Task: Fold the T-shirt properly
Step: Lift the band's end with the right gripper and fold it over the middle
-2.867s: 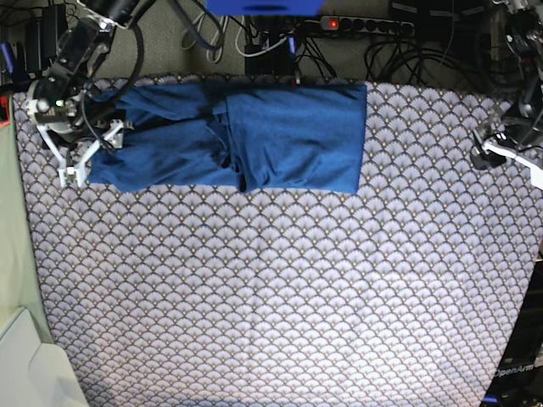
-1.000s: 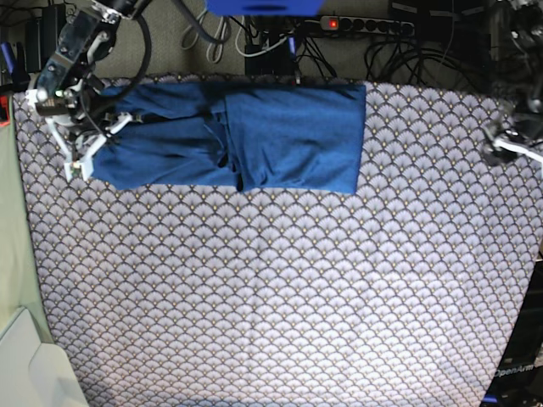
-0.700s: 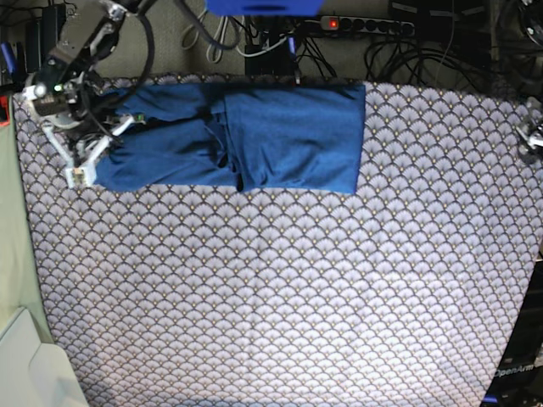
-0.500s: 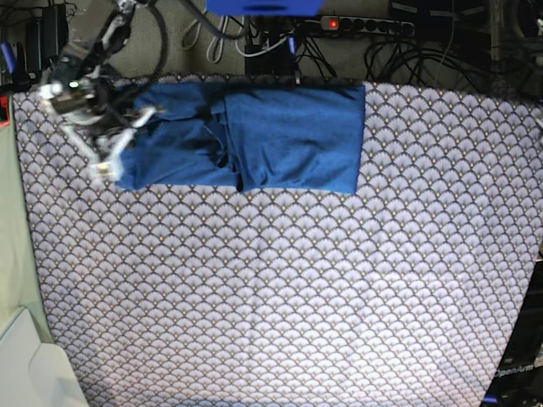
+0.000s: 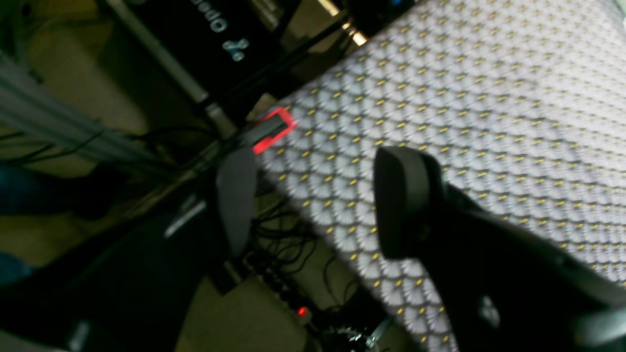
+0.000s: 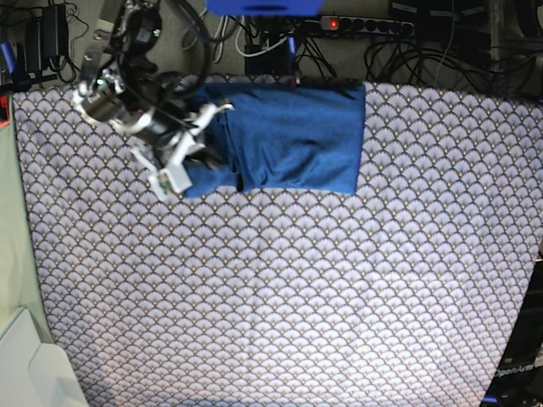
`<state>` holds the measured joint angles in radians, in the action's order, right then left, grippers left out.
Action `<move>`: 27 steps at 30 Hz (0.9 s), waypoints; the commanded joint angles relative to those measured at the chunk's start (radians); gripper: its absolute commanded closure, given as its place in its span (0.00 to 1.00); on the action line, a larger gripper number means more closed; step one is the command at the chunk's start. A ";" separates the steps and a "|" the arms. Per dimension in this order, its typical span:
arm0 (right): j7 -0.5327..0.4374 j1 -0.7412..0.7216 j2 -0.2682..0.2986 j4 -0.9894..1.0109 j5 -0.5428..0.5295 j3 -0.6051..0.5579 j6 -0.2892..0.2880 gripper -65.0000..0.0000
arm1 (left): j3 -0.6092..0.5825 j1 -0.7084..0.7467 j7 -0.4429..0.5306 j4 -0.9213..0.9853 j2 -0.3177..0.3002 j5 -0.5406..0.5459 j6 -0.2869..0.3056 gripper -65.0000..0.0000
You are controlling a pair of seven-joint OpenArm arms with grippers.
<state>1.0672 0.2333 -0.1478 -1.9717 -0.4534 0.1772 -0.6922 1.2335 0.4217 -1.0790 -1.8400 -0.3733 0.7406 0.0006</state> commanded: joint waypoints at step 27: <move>-0.146 -0.110 -0.009 0.242 -0.080 -0.361 0.072 1.00 | 0.013 0.004 0.018 -0.017 -0.023 -0.002 -0.001 0.42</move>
<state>0.9455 0.1375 -0.1497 -1.7134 -0.5060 -0.1799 -0.6159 1.2354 0.4229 -1.0809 -1.8400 -0.3737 0.7338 0.0002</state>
